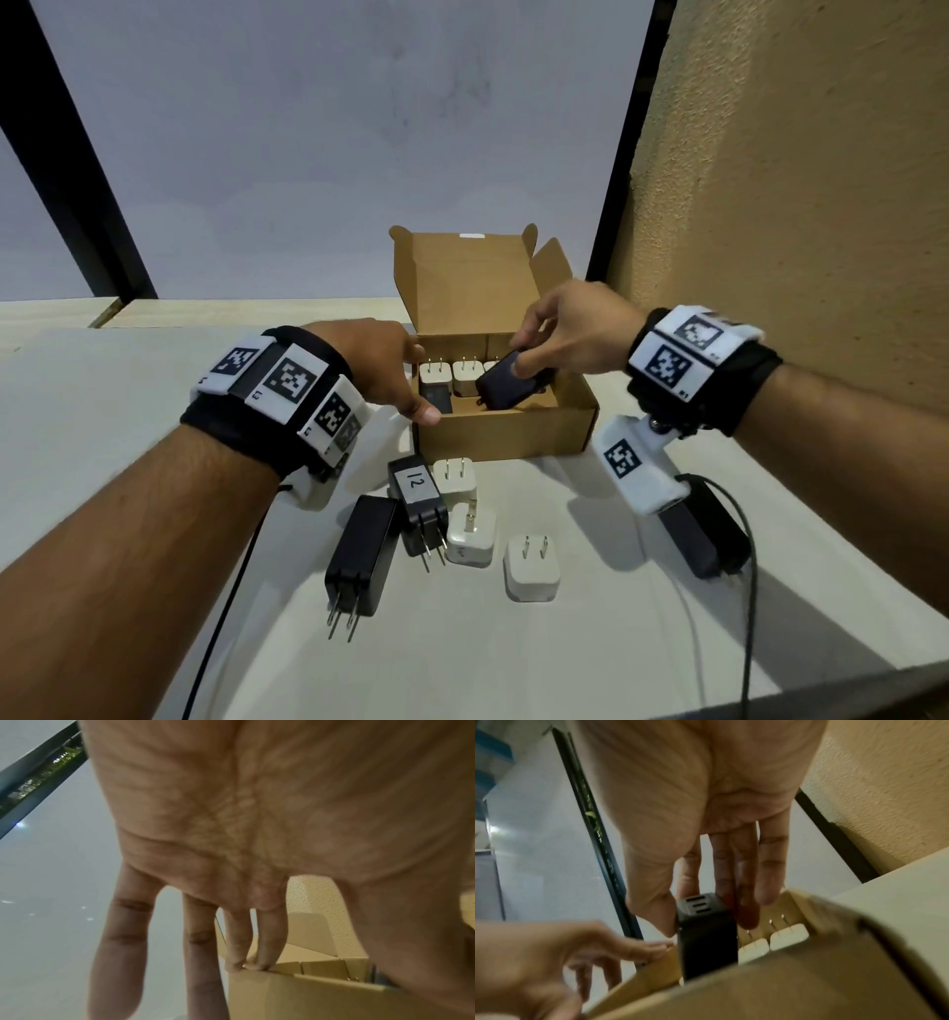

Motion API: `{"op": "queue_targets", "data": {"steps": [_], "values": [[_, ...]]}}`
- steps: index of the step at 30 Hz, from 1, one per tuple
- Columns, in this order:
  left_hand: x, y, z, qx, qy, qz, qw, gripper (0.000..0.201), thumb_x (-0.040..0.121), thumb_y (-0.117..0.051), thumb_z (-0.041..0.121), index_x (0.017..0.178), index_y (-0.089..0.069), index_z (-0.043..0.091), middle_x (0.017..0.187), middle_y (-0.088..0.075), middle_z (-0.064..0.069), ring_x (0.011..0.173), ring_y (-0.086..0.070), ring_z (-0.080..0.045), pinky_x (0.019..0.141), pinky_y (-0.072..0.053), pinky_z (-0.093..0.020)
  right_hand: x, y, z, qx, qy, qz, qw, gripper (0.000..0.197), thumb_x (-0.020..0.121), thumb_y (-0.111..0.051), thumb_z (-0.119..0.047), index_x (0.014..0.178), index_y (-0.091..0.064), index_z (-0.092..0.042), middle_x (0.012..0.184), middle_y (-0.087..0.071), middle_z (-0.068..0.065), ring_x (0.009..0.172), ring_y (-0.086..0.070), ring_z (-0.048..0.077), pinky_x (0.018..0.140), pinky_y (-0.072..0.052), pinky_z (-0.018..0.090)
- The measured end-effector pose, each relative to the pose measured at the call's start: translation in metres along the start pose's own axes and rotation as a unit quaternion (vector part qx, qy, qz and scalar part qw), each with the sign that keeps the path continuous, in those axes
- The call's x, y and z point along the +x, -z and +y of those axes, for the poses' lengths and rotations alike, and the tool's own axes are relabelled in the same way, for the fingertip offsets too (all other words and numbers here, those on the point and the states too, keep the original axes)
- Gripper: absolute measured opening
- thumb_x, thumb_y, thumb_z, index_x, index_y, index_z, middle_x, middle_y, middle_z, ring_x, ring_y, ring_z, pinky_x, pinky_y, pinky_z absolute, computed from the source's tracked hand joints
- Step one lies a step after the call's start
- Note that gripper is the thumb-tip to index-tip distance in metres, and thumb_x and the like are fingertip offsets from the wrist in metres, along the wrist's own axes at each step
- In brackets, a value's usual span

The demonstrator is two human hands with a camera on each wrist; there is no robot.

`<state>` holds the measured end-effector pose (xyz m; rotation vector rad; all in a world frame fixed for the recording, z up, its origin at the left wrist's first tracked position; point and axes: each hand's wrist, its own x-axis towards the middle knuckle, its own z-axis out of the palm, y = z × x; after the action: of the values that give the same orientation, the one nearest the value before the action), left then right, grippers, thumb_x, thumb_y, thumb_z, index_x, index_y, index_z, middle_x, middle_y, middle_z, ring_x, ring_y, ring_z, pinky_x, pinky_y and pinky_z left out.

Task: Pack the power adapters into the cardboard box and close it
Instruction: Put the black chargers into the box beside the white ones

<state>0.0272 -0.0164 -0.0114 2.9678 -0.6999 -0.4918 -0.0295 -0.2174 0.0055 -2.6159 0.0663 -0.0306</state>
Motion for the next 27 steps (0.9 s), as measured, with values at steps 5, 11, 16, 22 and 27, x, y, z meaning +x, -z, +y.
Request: {"op": "queue_targets", "data": {"steps": [5,11,16,22,27], "values": [[0.001,0.000,0.001,0.001,0.000,0.003,1.000,0.091,0.069,-0.070,0.059,0.144,-0.036,0.020,0.148,-0.040,0.003,0.133,-0.039,-0.022,0.108,-0.028,-0.037,0.004,-0.026,-0.008,-0.040,0.015,-0.051,0.998,0.014,0.068,-0.085,-0.025,0.074,-0.073,-0.020,0.088,-0.074,-0.002,0.073,-0.065,0.009,0.061,-0.053,0.022],[0.002,-0.001,-0.002,-0.009,-0.002,0.003,1.000,0.092,0.067,-0.071,0.060,0.144,-0.036,0.021,0.149,-0.039,0.005,0.133,-0.040,-0.022,0.108,-0.028,-0.038,0.011,-0.024,-0.014,-0.032,-0.022,-0.106,0.994,0.017,0.068,-0.085,-0.021,0.078,-0.073,-0.014,0.085,-0.075,0.003,0.070,-0.068,0.014,0.070,-0.062,0.031],[0.002,-0.002,-0.003,-0.012,-0.003,0.002,1.000,0.094,0.065,-0.071,0.061,0.144,-0.036,0.022,0.149,-0.039,0.005,0.132,-0.041,-0.022,0.108,-0.029,-0.039,0.019,-0.024,-0.011,-0.093,-0.064,-0.140,0.984,0.019,0.076,-0.077,-0.018,0.091,-0.069,-0.011,0.090,-0.072,0.009,0.076,-0.069,0.023,0.081,-0.059,0.039],[0.002,-0.001,-0.004,-0.006,-0.008,0.003,1.000,0.094,0.065,-0.070,0.062,0.143,-0.037,0.022,0.150,-0.038,0.006,0.133,-0.040,-0.022,0.109,-0.028,-0.038,0.021,-0.032,-0.006,-0.148,-0.059,-0.157,0.975,0.009,0.084,-0.069,-0.022,0.091,-0.064,-0.018,0.073,-0.064,-0.001,0.057,-0.054,0.011,0.054,-0.048,0.022],[0.001,0.000,-0.006,-0.013,-0.007,0.003,1.000,0.095,0.064,-0.071,0.062,0.144,-0.036,0.023,0.151,-0.035,0.007,0.134,-0.038,-0.021,0.109,-0.027,-0.039,0.023,-0.036,-0.010,-0.154,-0.038,-0.146,0.976,0.015,0.079,-0.077,-0.031,0.081,-0.063,-0.025,0.073,-0.064,-0.003,0.059,-0.056,0.012,0.053,-0.047,0.022]]}}
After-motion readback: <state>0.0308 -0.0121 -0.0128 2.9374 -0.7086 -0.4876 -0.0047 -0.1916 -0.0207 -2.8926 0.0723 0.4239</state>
